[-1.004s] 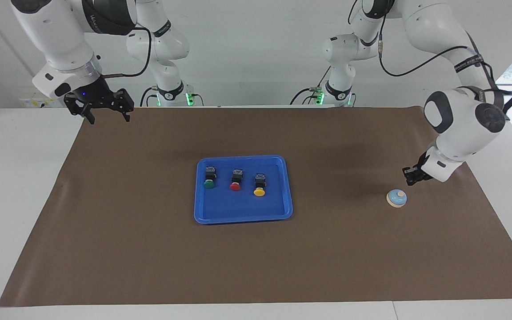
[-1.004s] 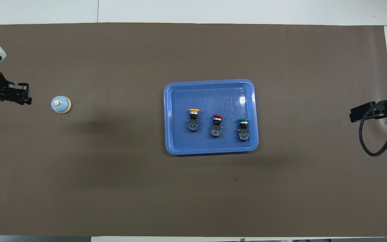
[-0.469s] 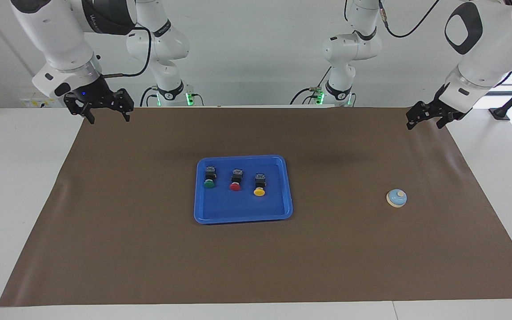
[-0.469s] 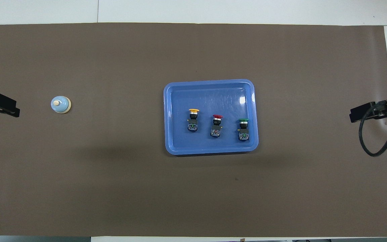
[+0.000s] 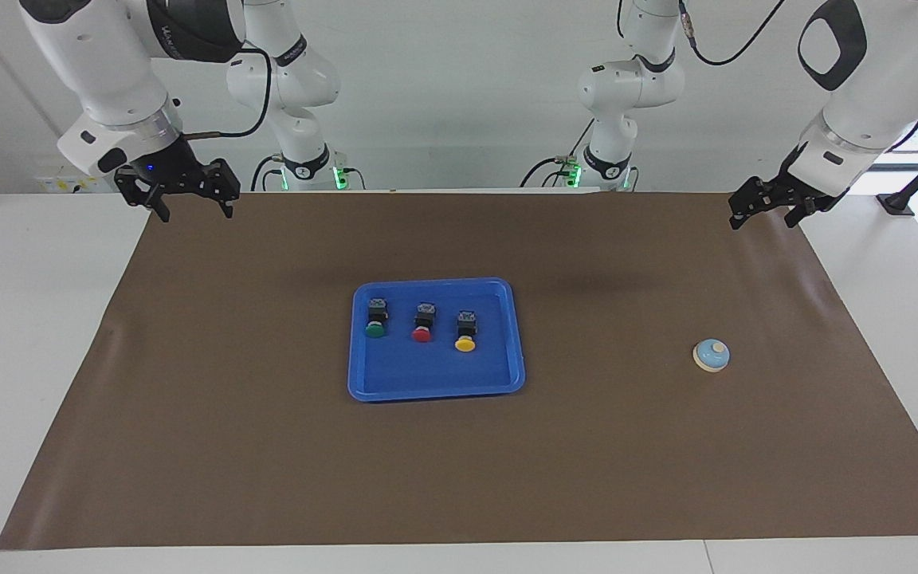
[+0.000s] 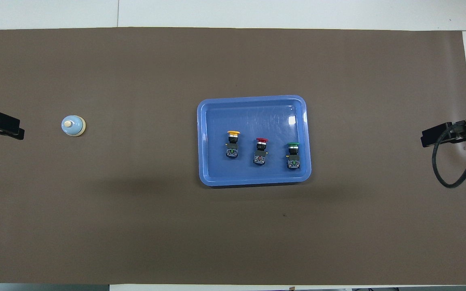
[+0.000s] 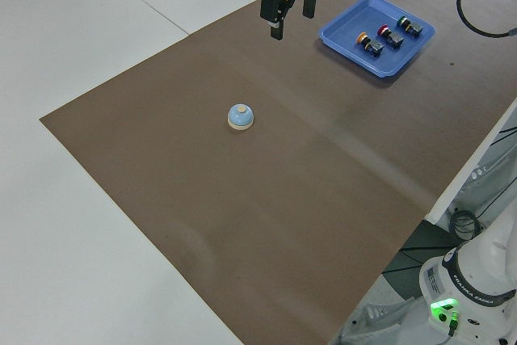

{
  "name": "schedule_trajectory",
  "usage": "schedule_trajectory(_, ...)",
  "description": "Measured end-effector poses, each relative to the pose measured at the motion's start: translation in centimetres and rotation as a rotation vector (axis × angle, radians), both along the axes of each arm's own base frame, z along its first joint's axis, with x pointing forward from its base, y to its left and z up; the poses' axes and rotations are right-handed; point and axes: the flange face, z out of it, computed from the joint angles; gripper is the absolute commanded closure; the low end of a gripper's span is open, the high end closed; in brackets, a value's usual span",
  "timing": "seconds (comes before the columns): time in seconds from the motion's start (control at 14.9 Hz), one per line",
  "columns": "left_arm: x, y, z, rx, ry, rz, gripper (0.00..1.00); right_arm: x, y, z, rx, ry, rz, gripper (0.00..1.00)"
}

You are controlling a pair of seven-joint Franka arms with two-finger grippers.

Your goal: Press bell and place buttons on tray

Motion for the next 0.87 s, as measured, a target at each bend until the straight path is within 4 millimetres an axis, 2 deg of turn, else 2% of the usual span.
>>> schedule_trajectory(0.13, 0.0, -0.5, 0.3, -0.005, -0.006, -0.007, 0.0, 0.0, 0.0, 0.0, 0.0, 0.0, 0.0, 0.0)
schedule_trajectory(0.4, 0.2, -0.1, 1.9, -0.01, -0.037, 0.002, 0.0, 0.0, 0.0, 0.0, 0.0, 0.0, 0.0, 0.0)
schedule_trajectory(0.87, 0.2, -0.6, 1.6, -0.006, -0.019, -0.007, 0.0, 0.0, 0.0, 0.0, 0.0, 0.0, 0.0, 0.0)
